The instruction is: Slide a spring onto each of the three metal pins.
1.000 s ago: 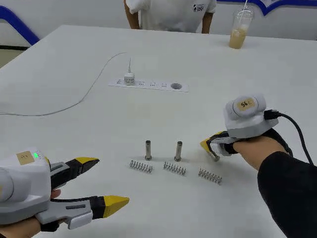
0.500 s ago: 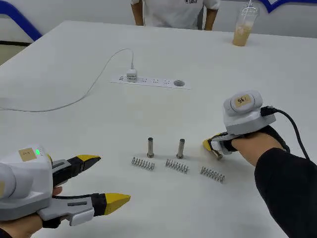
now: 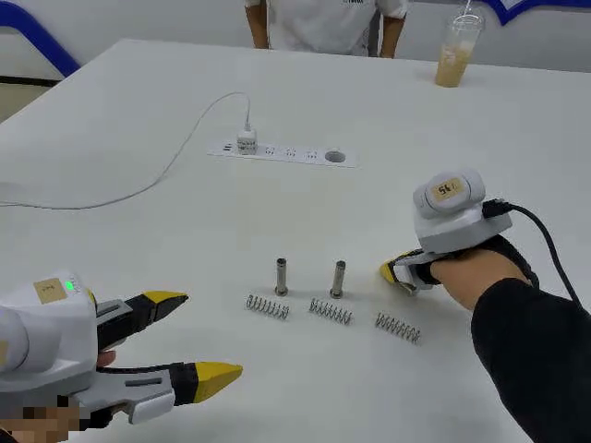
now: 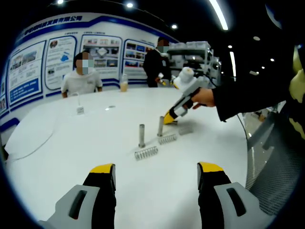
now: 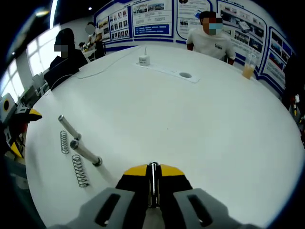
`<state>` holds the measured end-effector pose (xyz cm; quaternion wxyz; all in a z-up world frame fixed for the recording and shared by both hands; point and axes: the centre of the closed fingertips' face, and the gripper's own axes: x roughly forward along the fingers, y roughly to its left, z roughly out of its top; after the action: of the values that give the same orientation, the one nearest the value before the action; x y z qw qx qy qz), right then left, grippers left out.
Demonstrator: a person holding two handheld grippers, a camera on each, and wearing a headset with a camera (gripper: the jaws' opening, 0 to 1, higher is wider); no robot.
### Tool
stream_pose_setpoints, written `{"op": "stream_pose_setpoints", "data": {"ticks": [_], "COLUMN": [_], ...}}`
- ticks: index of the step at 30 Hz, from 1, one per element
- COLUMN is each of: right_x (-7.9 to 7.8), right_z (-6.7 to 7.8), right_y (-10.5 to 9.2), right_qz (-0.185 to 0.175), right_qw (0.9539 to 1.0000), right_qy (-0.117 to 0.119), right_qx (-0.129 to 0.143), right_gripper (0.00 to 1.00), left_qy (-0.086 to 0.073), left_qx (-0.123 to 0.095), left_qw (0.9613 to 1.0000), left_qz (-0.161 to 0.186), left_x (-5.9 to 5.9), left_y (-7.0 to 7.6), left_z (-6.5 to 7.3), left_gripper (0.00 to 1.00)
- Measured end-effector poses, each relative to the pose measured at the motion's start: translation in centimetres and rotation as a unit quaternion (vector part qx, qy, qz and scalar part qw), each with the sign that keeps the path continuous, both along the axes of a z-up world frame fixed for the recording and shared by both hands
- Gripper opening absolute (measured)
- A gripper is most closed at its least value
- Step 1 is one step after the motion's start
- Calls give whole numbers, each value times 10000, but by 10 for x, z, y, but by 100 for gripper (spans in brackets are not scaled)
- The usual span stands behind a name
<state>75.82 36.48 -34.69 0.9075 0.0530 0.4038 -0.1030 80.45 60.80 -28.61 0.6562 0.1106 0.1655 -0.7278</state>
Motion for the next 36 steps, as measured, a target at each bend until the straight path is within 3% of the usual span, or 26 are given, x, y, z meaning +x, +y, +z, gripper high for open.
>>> {"op": "stream_pose_setpoints", "data": {"ticks": [4,15,36], "right_x": [-1,-14,-29], "right_z": [10,40,48], "right_y": [4,13,17], "right_qz": [-76,-41,100], "right_qw": [9996,9981,9955], "right_qy": [-243,-612,-901], "right_qx": [118,-9,-263], "right_gripper": [9,9,9], "left_qy": [-18,-22,-33], "left_qx": [-36,-87,-134], "left_qw": [10000,10000,9999], "left_qz": [20,20,13], "left_x": [2,0,-1], "left_y": [0,1,0], "left_z": [3,6,9], "left_gripper": [71,70,70]}}
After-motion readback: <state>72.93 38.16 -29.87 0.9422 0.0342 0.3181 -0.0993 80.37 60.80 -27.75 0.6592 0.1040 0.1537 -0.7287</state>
